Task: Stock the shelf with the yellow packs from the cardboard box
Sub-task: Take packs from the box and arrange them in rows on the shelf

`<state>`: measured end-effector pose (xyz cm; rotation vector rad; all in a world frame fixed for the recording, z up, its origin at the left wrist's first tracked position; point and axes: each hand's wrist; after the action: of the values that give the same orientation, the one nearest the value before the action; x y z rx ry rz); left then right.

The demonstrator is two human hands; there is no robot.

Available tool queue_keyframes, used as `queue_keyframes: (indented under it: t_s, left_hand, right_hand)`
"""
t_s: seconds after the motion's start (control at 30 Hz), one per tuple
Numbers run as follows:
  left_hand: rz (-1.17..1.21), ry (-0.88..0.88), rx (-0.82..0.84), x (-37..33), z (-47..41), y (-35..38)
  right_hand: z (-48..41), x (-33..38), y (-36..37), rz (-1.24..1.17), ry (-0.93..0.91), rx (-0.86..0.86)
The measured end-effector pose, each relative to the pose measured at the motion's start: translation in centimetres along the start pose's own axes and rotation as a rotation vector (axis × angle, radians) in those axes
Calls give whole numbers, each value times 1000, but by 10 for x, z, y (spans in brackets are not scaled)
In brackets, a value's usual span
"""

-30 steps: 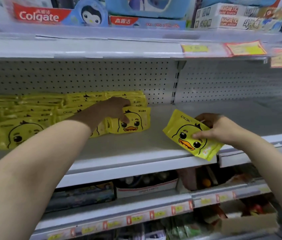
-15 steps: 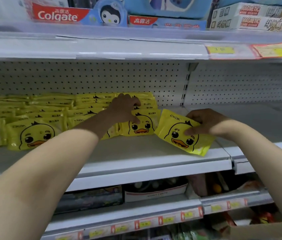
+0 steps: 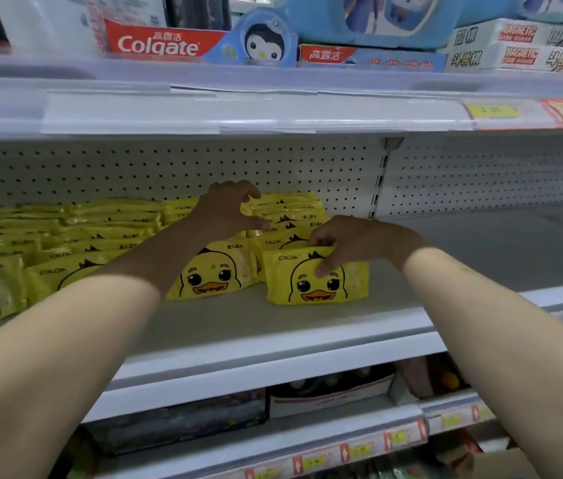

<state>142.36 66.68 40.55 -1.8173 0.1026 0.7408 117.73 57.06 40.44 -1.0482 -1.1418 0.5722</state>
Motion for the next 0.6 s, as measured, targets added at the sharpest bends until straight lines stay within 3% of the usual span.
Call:
queue_keyframes:
  t_s: [0.37, 0.6]
  left_hand:
    - [83, -34, 15, 15, 34, 0]
    - [-53, -150, 18, 8, 110, -9]
  right_hand:
    - [7, 14, 31, 281, 35, -314]
    - [46, 61, 47, 310, 92, -278]
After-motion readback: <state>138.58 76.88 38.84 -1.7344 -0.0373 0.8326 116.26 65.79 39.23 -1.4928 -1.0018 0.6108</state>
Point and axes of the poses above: each hand's wrist, its own z-axis away from the middle knuckle, its own y-axis out of the palm, x = y × z, and after that the axes turned 14 degrees about -y, right-handed
